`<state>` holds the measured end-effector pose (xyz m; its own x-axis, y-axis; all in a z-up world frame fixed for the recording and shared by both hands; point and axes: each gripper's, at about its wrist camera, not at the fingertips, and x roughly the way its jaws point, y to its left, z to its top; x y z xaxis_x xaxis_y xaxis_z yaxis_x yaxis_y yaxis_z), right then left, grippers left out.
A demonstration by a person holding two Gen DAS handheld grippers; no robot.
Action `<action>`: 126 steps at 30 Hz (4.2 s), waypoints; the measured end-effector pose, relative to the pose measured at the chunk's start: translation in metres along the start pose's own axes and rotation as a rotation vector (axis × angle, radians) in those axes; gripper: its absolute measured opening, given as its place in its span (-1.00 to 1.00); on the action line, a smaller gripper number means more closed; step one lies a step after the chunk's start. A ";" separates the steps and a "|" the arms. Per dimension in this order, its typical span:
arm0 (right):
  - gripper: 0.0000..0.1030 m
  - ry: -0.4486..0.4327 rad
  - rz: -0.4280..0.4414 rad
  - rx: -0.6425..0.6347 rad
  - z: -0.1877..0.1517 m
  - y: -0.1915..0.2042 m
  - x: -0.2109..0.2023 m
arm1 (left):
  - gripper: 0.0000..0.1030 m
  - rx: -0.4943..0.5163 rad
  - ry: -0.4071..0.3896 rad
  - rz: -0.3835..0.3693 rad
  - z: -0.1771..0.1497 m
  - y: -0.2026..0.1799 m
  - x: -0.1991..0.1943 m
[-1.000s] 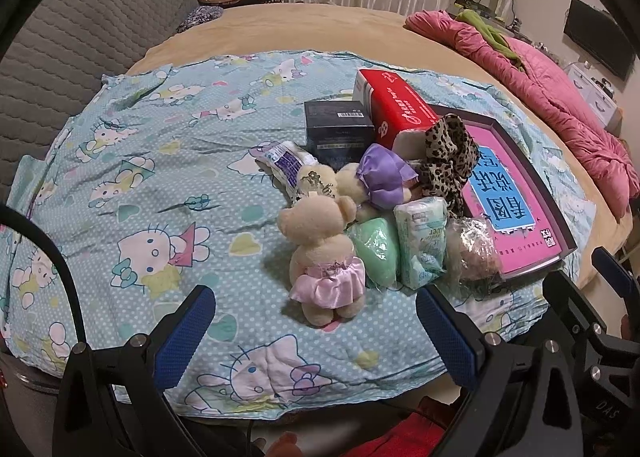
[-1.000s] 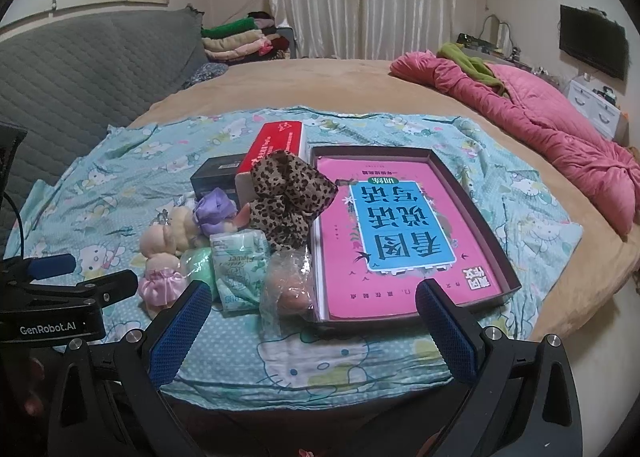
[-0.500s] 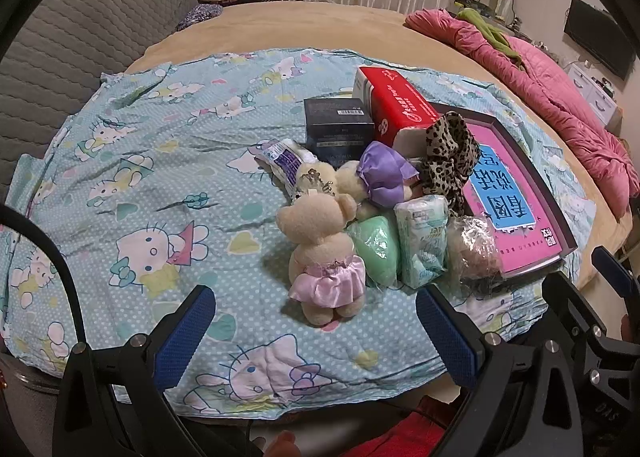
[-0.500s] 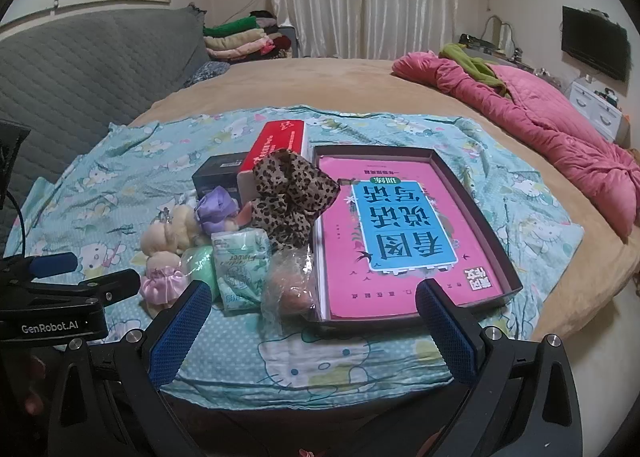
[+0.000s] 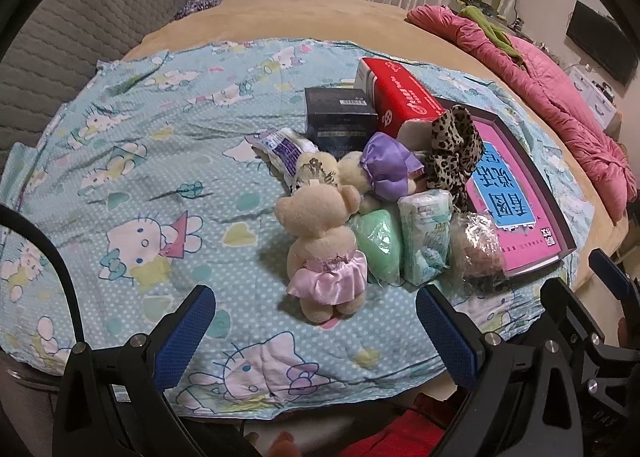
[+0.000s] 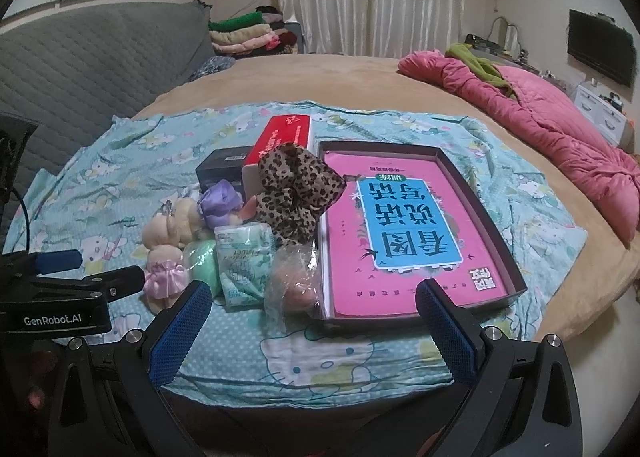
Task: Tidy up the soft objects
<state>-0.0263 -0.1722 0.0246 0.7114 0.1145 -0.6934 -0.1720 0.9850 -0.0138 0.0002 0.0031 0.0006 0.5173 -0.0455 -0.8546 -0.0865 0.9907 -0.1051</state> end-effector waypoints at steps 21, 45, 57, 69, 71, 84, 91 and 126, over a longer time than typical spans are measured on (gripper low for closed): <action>0.97 0.150 0.009 -0.109 0.006 0.014 0.055 | 0.95 -0.141 0.088 -0.069 0.015 0.031 0.052; 0.01 0.243 -0.151 -0.453 -0.002 0.053 0.107 | 0.32 -0.172 0.101 -0.158 0.022 0.032 0.078; -0.05 0.197 0.074 -0.122 0.020 0.001 0.085 | -0.13 -0.218 0.110 -0.256 0.024 0.034 0.087; -0.05 0.094 0.140 -0.006 0.025 -0.013 0.057 | -0.15 -0.174 -0.003 -0.257 0.025 0.031 0.038; -0.05 0.081 0.146 0.008 0.026 -0.017 0.053 | -0.15 -0.159 -0.016 -0.254 0.027 0.027 0.032; -0.05 -0.044 0.132 0.161 0.034 -0.064 0.027 | -0.15 -0.007 -0.039 -0.283 0.043 -0.042 0.005; -0.05 -0.096 0.080 0.248 0.037 -0.102 0.014 | -0.15 0.090 -0.005 -0.310 0.046 -0.093 0.011; -0.05 0.051 -0.066 0.442 0.002 -0.198 0.069 | -0.15 0.290 0.189 -0.291 0.052 -0.214 0.106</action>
<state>0.0586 -0.3588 -0.0191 0.6749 0.0537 -0.7359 0.1880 0.9519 0.2419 0.1175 -0.2073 -0.0411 0.3175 -0.3237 -0.8913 0.2954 0.9269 -0.2314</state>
